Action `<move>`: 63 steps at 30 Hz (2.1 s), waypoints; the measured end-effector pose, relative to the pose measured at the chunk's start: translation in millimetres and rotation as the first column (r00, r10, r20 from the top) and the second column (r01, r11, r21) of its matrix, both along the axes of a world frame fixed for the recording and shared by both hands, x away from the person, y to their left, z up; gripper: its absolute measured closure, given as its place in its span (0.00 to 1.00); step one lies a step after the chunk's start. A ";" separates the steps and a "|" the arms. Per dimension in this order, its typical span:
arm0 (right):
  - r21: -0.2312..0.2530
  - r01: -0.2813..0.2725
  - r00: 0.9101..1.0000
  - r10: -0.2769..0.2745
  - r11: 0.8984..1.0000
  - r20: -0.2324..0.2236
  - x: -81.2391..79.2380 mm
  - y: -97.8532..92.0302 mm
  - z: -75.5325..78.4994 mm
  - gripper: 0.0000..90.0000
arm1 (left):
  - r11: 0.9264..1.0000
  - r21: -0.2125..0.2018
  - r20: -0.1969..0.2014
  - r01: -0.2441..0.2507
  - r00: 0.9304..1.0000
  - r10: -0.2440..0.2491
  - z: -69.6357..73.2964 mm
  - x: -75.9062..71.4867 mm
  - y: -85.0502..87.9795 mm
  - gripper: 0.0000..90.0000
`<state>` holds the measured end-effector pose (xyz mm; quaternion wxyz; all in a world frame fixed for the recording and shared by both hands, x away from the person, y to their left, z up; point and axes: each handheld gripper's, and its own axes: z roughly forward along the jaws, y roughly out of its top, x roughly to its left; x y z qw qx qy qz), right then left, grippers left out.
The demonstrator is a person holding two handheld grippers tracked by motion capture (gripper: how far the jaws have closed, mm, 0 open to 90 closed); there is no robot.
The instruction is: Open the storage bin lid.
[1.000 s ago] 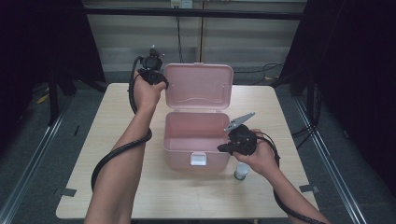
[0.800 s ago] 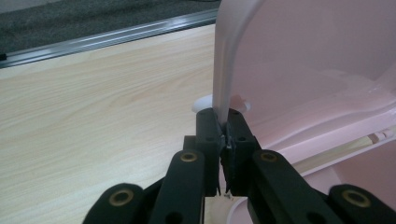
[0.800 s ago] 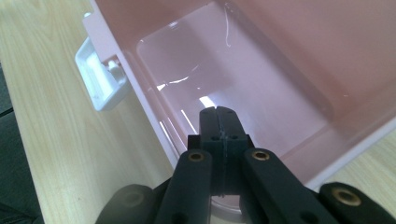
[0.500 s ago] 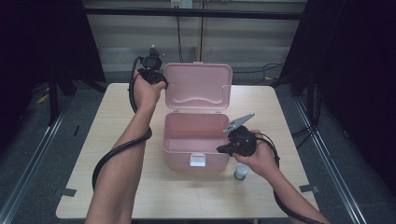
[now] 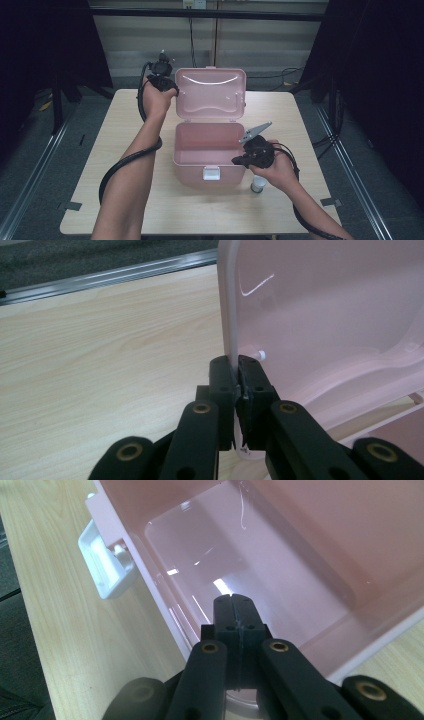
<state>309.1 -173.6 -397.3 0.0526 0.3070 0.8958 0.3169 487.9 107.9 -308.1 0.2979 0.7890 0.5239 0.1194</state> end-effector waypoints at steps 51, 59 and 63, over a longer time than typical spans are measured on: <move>0.039 -0.011 1.000 0.012 0.999 -0.018 -1.7 -3.1 -1.7 1.00 | 0.999 0.021 -0.018 -0.028 0.999 0.028 -28.0 17.8 -3.9 0.94; 0.033 -0.012 1.000 0.013 0.999 -0.013 -2.6 -2.9 -1.5 1.00 | 0.999 0.021 -0.027 -0.030 0.999 0.031 -33.8 20.0 -2.8 0.93; 0.034 -0.012 1.000 0.013 0.999 -0.016 -2.7 -2.9 -1.6 1.00 | 0.999 0.019 -0.028 -0.035 0.999 0.035 -36.6 21.4 -3.6 0.93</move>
